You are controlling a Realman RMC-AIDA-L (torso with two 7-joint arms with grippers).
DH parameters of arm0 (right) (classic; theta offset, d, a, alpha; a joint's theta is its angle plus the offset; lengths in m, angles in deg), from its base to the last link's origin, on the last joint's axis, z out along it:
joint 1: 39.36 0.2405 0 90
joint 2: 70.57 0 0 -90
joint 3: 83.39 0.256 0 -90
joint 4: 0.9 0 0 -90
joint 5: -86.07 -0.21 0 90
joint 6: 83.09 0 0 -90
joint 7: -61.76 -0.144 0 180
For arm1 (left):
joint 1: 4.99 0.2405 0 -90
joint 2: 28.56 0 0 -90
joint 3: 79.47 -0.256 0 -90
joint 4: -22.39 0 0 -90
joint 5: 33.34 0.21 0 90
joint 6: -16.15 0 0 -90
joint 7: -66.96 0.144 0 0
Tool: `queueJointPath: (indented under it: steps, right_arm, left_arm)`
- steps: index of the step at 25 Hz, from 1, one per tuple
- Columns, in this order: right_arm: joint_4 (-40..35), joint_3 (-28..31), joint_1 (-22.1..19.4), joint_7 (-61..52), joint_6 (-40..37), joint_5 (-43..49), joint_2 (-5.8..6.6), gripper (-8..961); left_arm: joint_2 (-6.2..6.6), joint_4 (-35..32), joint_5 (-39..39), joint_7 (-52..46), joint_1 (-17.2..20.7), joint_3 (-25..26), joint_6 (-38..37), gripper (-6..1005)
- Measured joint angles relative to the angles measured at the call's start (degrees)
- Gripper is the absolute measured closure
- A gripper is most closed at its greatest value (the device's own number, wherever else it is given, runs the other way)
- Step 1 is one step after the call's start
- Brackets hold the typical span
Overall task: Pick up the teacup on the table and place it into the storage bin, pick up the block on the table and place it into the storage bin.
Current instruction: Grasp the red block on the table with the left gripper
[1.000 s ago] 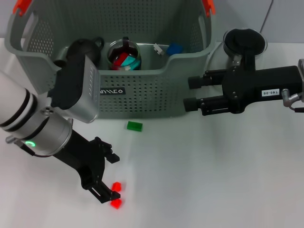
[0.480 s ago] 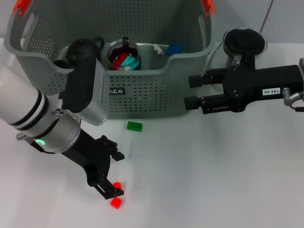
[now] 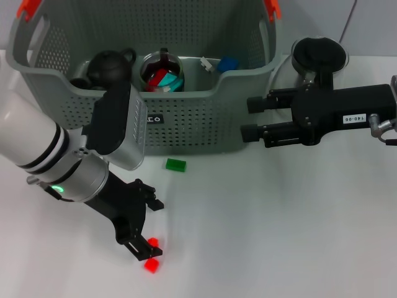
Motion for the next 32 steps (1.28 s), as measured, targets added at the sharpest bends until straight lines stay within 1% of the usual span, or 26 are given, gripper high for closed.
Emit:
queueJointPath:
  steps: [9,25,32]
  right_arm:
    - [0.0,0.0,0.0,-0.1,0.0,0.0,-0.17,178]
    - [0.0,0.0,0.3,-0.2,0.4,0.0,-0.18,179]
    - [0.0,0.1,0.3,-0.2,0.4,0.0,-0.2,179]
  left_arm:
    - [0.09,-2.9,0.6,1.3,-1.1,0.0,2.3,94]
    - [0.24,-3.3,1.2,1.5,-0.9,0.0,2.4,128]
    - [0.24,-3.3,1.2,1.5,-0.8,0.0,1.7,315]
